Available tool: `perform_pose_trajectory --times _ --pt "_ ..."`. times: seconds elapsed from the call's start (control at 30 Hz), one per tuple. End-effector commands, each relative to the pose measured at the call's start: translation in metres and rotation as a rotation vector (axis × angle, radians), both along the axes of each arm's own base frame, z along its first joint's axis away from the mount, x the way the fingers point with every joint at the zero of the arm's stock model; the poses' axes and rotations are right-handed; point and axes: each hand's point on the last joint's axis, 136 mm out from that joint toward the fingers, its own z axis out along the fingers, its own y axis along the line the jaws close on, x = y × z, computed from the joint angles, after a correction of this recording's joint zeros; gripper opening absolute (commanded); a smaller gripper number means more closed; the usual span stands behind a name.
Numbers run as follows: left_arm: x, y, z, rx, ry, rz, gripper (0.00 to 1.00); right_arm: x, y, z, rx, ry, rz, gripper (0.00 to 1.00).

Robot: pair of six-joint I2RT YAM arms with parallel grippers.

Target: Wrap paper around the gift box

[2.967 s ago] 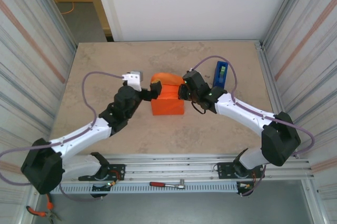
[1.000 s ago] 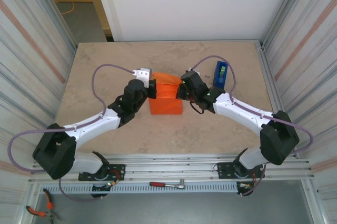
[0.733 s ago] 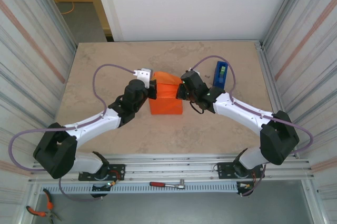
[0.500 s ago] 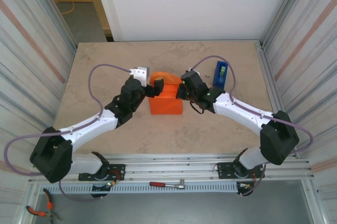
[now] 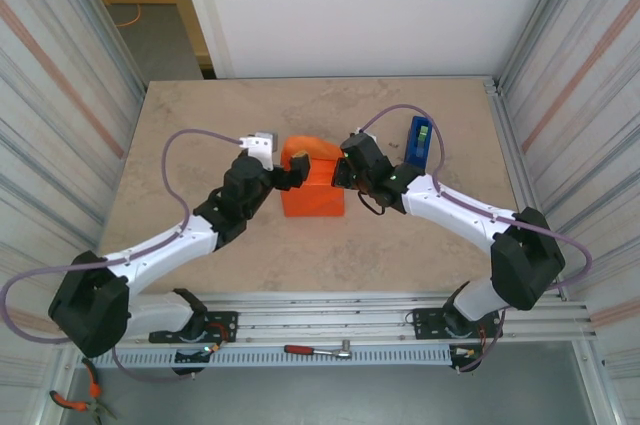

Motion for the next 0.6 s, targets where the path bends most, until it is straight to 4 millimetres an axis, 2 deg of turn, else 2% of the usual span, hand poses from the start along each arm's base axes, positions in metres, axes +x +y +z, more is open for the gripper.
perform_pose_trajectory --times 0.0,0.27,0.37,0.4,0.43,0.53,0.57 --pt "0.008 0.002 -0.007 0.016 -0.003 0.043 0.99 -0.034 -0.012 -0.061 -0.141 0.204 0.041 0.00" --pt "0.029 0.012 -0.036 0.136 0.027 0.158 0.97 -0.034 -0.012 -0.058 -0.141 0.203 0.042 0.00" --pt "0.029 0.014 -0.049 0.150 0.051 0.172 0.95 -0.032 -0.012 -0.049 -0.143 0.188 0.048 0.00" --pt "0.028 0.016 -0.053 0.153 0.059 0.176 0.95 -0.031 -0.011 -0.042 -0.140 0.178 0.053 0.03" --pt "0.027 0.016 -0.056 0.152 0.065 0.177 0.94 -0.030 -0.010 -0.035 -0.137 0.166 0.059 0.14" --pt "0.024 0.018 -0.062 0.152 0.078 0.178 0.94 -0.027 -0.007 -0.007 -0.106 0.116 0.070 0.66" --pt "0.023 0.018 -0.063 0.153 0.081 0.177 0.93 -0.026 -0.007 0.002 -0.095 0.099 0.067 0.79"
